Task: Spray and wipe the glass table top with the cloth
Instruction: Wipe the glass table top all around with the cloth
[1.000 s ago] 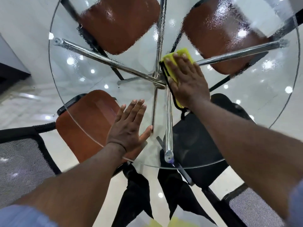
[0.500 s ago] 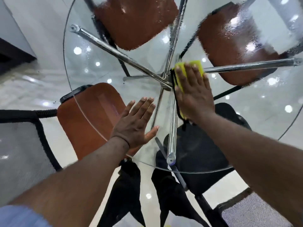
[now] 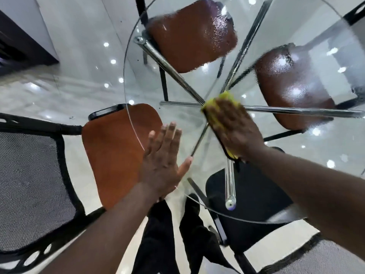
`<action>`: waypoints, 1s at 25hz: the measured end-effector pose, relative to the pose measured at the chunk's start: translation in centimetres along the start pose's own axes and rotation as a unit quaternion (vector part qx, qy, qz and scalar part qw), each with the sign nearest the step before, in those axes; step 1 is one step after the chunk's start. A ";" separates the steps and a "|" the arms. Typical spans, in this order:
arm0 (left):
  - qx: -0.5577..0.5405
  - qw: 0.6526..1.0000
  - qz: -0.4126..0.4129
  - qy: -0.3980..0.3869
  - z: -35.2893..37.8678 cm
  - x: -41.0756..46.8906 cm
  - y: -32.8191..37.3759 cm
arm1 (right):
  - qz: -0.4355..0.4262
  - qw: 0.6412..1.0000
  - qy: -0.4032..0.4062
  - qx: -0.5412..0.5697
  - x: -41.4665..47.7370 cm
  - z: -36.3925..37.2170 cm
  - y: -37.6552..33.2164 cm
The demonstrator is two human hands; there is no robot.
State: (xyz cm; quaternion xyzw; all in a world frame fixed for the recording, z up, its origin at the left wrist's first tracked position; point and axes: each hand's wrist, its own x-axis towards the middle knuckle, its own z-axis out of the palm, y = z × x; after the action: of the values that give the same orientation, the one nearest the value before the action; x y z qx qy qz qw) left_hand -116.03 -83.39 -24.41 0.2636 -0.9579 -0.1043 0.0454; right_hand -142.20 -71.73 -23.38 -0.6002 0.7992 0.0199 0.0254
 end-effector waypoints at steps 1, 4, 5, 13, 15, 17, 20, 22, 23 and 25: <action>0.012 1.000 -0.023 -0.008 0.0 -0.4 -1.1 | 0.132 0.991 0.011 0.033 2.4 -0.2 -0.8; 0.028 0.997 -0.074 -0.023 0.1 -1.3 -3.1 | 0.401 0.906 0.035 0.132 9.7 0.0 -5.4; 0.026 0.996 -0.082 -0.025 0.0 -1.6 -3.5 | 0.370 0.920 0.031 0.128 11.3 0.0 -7.6; 0.003 0.993 -0.105 -0.057 -1.3 -2.4 -8.0 | -0.061 0.998 0.006 0.013 4.5 -0.3 -9.3; -0.005 0.993 -0.092 -0.071 -1.3 -2.2 -8.7 | 0.067 0.997 0.022 0.022 7.3 -0.3 -8.2; -0.019 0.994 -0.078 -0.075 -1.3 -2.3 -9.3 | 0.207 0.975 0.026 0.080 13.5 -0.9 -9.7; -0.067 0.993 -0.077 -0.053 -1.5 -2.5 -10.3 | 0.162 0.982 0.000 0.098 19.8 -1.2 -15.1; -0.108 0.986 -0.123 -0.020 -1.9 -2.5 -10.7 | 0.078 0.993 -0.003 0.089 18.7 -1.1 -18.4; -0.129 0.980 -0.154 -0.001 -2.0 -2.4 -10.9 | 0.048 0.996 -0.002 0.078 16.7 -1.1 -19.4; -0.158 0.967 -0.199 0.021 -2.5 -1.7 -11.2 | -0.008 0.998 -0.003 0.064 12.2 -1.3 -20.0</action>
State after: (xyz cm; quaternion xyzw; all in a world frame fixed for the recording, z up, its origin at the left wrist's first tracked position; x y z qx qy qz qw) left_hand -108.68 -92.31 -24.55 0.4403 -0.8565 -0.2557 0.0846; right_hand -126.42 -89.04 -22.85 -0.6035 0.7941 -0.0300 0.0661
